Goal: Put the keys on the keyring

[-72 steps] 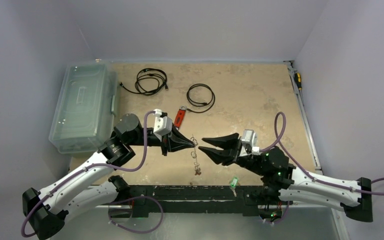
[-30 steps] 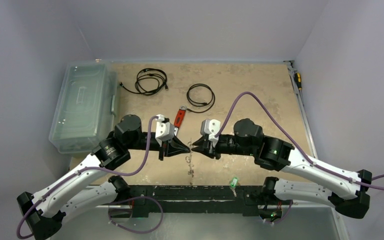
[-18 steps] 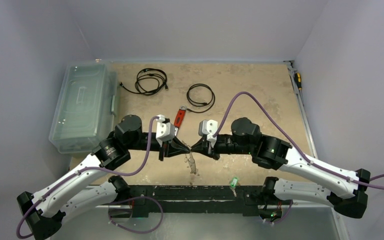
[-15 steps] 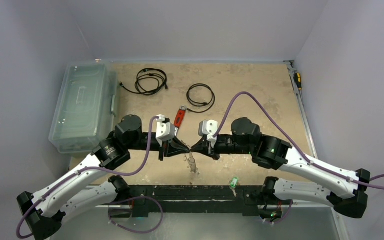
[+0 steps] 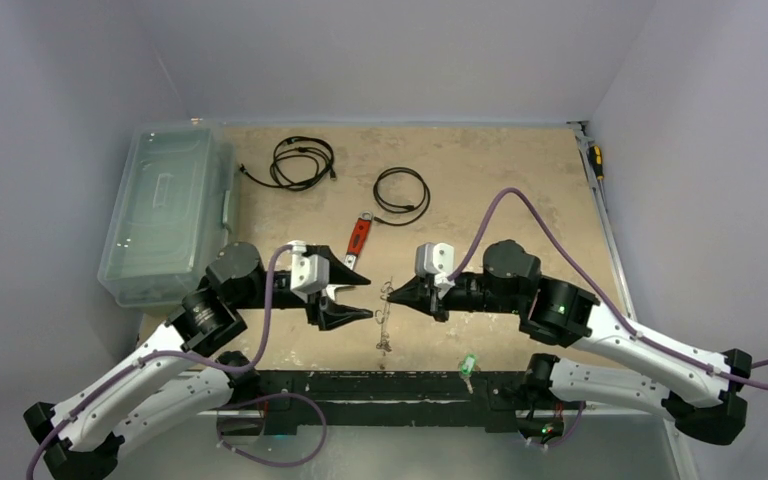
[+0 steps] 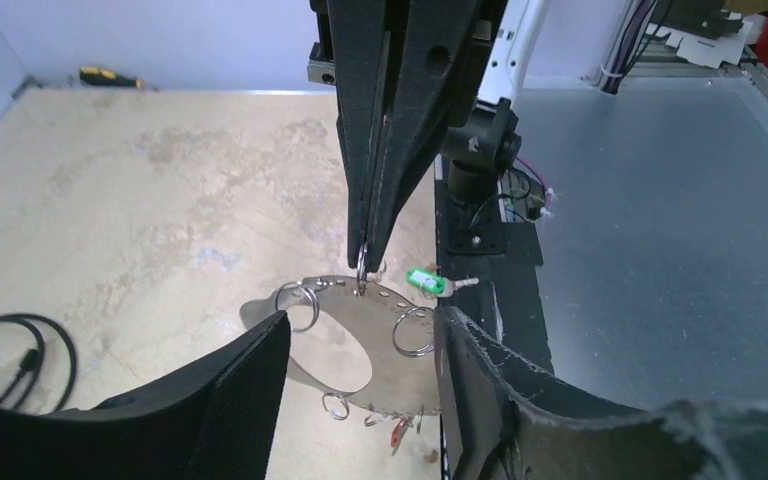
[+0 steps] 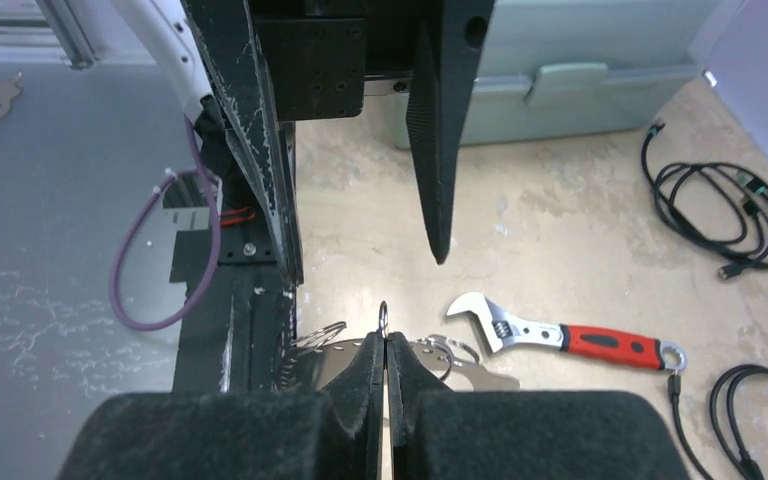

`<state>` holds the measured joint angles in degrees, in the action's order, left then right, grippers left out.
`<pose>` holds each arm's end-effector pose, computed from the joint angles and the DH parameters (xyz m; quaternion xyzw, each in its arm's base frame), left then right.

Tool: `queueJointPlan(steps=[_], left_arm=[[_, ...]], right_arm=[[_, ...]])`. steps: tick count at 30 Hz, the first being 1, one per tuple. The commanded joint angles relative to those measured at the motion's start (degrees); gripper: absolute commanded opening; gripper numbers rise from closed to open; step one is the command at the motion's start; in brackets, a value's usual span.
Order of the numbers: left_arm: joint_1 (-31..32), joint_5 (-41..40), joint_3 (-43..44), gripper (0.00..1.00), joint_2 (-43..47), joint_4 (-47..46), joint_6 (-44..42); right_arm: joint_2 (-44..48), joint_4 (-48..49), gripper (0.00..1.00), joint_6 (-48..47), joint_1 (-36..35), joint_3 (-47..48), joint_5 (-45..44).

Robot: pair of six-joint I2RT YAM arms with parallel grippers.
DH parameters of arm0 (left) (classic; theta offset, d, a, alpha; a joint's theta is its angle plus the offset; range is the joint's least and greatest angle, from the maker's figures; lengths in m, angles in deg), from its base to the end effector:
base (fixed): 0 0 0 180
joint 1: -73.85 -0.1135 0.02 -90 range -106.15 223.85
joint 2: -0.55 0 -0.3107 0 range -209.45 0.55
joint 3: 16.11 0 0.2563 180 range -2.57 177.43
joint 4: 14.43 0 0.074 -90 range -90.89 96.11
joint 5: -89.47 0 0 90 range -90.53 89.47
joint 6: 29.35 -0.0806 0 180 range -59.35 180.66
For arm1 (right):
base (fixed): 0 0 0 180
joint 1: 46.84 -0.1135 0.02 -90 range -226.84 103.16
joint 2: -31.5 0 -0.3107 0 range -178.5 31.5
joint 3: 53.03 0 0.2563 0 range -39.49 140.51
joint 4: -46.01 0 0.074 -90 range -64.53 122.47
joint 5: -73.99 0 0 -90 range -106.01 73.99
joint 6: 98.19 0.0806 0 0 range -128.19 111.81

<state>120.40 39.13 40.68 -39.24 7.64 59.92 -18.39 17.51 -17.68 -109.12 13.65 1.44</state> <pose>0.0740 -0.1529 0.3753 0.4881 0.5439 -0.4777 0.4876 0.0777 0.1998 0.3945 -0.5269 0.5649 0.3828 0.5066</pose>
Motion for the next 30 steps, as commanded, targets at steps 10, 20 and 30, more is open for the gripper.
queueJointPlan(steps=[10, 20, 30], left_arm=[[0.2, 2.6, -2.2, 0.32, 0.3, -11.0, 3.0], [0.2, 2.6, -2.5, 0.21, -0.1, -11.6, 3.6], [0.2, 2.6, -2.3, 0.2, -0.9, -11.2, 3.6]], right_arm=[[3.5, 9.7, 0.0, -0.6, 0.1, -1.7, 1.7], [2.1, 11.3, 0.0, -1.1, 0.1, -1.5, 2.4], [2.0, 12.4, 0.0, -0.8, 0.1, -1.3, 3.6]])
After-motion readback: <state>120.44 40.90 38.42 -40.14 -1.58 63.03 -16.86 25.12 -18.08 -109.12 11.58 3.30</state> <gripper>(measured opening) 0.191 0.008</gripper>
